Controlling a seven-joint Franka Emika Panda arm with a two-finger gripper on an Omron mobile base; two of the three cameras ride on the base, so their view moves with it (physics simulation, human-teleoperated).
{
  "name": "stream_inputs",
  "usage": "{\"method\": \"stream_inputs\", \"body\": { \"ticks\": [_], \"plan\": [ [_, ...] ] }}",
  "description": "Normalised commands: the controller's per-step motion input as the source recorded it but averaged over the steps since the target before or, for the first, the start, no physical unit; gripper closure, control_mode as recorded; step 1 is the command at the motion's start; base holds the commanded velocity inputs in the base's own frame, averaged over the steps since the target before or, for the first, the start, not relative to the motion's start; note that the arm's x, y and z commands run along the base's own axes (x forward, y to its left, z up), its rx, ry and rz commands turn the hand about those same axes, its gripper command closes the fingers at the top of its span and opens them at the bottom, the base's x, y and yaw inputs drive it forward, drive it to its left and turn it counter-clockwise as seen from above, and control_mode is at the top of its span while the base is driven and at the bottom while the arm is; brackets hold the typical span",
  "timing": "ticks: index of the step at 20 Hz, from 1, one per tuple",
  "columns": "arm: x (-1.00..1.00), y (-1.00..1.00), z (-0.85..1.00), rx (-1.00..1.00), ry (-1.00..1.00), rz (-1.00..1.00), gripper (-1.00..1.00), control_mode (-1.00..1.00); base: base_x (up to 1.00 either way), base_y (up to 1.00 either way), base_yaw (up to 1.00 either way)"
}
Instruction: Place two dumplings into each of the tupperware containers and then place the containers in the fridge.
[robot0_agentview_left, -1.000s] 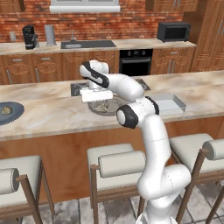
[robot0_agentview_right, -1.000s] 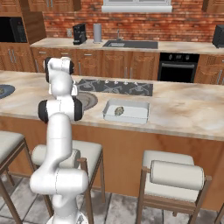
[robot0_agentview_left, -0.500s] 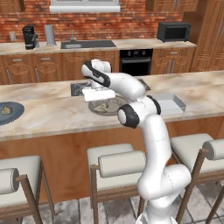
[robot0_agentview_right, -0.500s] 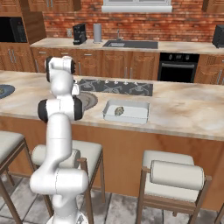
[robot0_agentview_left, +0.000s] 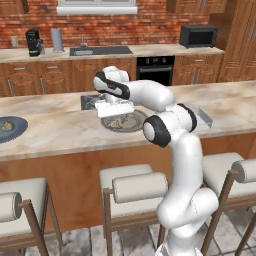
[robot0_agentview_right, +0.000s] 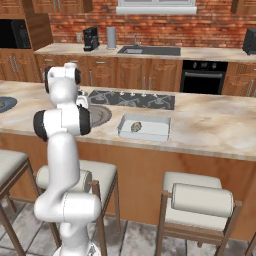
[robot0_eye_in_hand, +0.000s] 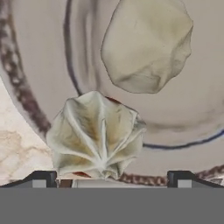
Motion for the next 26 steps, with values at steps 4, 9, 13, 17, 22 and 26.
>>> {"method": "stream_inputs", "body": {
  "ticks": [4,9,13,17,22,26],
  "plan": [
    [-0.09,-0.07,-0.02,0.08,-0.16,0.00,-1.00,-1.00,0.00,0.00,0.00],
    [0.23,0.03,0.00,0.03,-0.14,0.00,-1.00,-1.00,0.00,0.00,0.00],
    [0.30,0.07,0.00,0.00,-0.04,0.00,-1.00,-1.00,0.00,0.00,0.00],
    [0.25,0.18,0.00,0.00,0.00,0.00,-1.00,-1.00,0.00,0.00,0.00],
    [0.20,0.11,0.10,0.00,0.00,0.00,-1.00,-1.00,0.00,0.00,0.00],
    [0.05,0.00,0.09,0.00,0.00,0.00,-1.00,-1.00,0.00,0.00,0.00]
  ]
}}
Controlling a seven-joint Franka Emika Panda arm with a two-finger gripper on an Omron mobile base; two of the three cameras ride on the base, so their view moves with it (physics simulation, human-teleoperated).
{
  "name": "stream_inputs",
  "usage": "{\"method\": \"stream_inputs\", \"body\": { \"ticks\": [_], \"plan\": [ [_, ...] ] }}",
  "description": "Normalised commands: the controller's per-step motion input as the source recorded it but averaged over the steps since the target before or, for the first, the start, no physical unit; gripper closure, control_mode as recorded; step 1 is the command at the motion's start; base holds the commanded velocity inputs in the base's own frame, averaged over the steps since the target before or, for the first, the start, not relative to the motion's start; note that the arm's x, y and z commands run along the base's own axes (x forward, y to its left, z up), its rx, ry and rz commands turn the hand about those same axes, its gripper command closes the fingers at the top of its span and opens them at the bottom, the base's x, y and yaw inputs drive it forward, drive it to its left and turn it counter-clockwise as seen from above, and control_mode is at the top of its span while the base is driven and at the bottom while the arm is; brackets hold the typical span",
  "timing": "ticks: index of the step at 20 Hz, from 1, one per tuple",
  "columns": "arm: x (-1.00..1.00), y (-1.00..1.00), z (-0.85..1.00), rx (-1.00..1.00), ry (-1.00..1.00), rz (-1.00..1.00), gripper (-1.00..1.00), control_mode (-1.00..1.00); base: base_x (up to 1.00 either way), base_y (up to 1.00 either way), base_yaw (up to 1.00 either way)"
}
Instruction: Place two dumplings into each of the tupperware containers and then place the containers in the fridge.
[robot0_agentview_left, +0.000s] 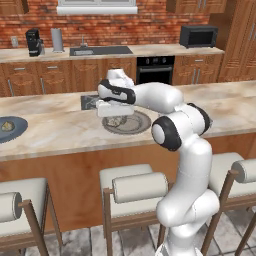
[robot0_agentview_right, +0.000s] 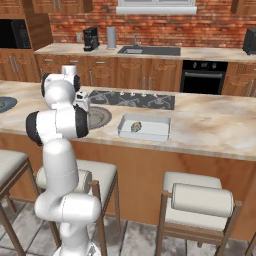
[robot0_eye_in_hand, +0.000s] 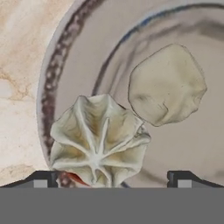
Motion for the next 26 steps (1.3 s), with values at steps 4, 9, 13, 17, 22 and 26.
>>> {"method": "stream_inputs", "body": {
  "ticks": [4,9,13,17,22,26],
  "plan": [
    [0.00,-0.01,0.05,0.00,0.00,0.00,-1.00,-1.00,0.00,0.00,0.00],
    [0.00,0.13,0.00,0.00,0.00,0.00,-1.00,-1.00,0.00,0.00,0.00],
    [0.01,0.18,-0.01,0.00,0.00,0.00,-1.00,-1.00,0.00,0.00,0.00],
    [0.06,0.02,-0.14,0.00,-0.02,0.00,-1.00,-1.00,0.00,0.00,0.00],
    [0.15,0.00,-0.21,0.00,-0.03,0.00,-1.00,-1.00,0.00,0.00,0.00],
    [0.18,0.00,-0.24,0.00,-0.04,0.00,-1.00,-1.00,0.00,0.00,0.00]
  ]
}}
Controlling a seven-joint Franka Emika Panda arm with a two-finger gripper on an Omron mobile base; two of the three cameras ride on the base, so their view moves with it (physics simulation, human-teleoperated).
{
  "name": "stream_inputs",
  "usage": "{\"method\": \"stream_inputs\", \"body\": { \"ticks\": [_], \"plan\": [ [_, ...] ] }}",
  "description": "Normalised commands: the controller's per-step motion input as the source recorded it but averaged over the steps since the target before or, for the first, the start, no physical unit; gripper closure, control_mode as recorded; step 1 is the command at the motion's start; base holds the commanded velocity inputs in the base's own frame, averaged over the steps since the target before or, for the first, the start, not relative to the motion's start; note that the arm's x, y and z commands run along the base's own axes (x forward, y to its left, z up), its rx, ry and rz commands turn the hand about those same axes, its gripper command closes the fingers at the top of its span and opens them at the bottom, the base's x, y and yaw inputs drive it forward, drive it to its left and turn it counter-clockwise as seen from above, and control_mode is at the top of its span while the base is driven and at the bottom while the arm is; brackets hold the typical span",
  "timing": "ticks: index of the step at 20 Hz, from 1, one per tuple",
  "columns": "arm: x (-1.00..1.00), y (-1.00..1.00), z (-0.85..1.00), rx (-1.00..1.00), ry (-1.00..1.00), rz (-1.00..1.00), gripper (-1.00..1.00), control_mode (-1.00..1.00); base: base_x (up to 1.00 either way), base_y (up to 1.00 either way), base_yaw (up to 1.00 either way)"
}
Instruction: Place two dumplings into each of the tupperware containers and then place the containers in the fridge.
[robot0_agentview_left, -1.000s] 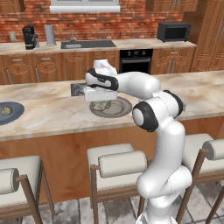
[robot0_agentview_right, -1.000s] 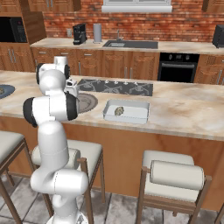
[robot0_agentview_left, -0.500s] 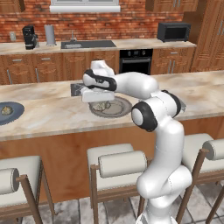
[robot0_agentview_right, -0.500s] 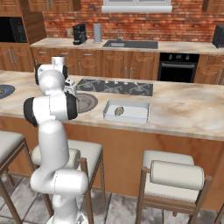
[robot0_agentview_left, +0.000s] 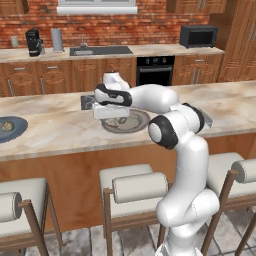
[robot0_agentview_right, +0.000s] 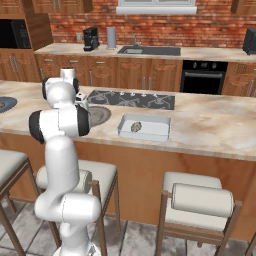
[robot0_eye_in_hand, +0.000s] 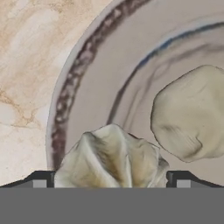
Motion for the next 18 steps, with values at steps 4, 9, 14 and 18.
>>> {"method": "stream_inputs", "body": {
  "ticks": [4,9,14,18],
  "plan": [
    [0.14,0.00,-0.20,0.00,-0.04,0.00,1.00,-1.00,0.00,0.00,0.00],
    [0.03,-0.05,-0.01,0.00,0.00,0.00,1.00,-1.00,0.00,0.00,0.00],
    [0.00,-0.25,0.30,0.00,0.00,0.00,1.00,-1.00,0.00,0.00,0.00],
    [-0.30,-0.56,0.59,0.00,-0.05,0.05,1.00,-1.00,0.00,0.00,0.00]
  ]
}}
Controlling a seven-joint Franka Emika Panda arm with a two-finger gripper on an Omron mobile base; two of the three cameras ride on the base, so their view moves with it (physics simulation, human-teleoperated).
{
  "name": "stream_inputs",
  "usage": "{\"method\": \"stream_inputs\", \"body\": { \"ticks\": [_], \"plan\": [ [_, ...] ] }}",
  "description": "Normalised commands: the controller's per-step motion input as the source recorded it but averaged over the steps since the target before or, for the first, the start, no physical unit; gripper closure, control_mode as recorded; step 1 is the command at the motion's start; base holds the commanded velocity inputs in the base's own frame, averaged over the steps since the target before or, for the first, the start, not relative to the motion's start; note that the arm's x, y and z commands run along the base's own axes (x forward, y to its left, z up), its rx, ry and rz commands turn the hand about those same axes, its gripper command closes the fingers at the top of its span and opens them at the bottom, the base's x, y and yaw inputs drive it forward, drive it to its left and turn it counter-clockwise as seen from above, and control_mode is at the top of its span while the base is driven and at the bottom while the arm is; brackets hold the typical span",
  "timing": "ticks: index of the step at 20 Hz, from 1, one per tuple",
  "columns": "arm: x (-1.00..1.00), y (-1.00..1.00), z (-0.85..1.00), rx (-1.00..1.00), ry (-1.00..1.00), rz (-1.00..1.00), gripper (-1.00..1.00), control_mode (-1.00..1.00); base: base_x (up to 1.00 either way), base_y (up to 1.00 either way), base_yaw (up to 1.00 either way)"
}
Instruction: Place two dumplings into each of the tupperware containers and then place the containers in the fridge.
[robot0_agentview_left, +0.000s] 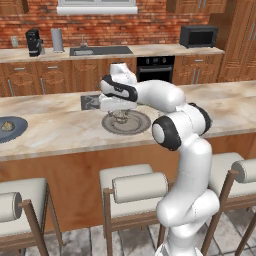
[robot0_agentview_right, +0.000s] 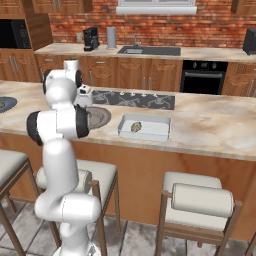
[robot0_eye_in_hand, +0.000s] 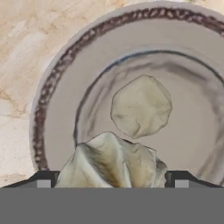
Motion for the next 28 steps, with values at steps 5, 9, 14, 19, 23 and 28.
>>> {"method": "stream_inputs", "body": {
  "ticks": [5,9,14,19,23,28],
  "plan": [
    [-0.26,-0.82,0.29,0.00,0.00,0.00,1.00,-1.00,0.00,0.00,0.00],
    [-0.38,-1.00,0.15,0.00,0.01,0.00,1.00,-1.00,0.00,0.00,0.00],
    [-0.15,-1.00,0.00,0.00,0.05,0.00,1.00,-1.00,0.00,0.00,0.00],
    [0.00,-1.00,0.00,0.00,0.08,0.00,1.00,-1.00,0.00,0.00,0.00],
    [0.15,-0.96,0.00,0.00,0.10,0.00,1.00,-1.00,0.00,0.00,0.00],
    [0.31,-0.89,-0.01,0.01,0.05,0.00,1.00,-1.00,0.00,0.00,0.00]
  ]
}}
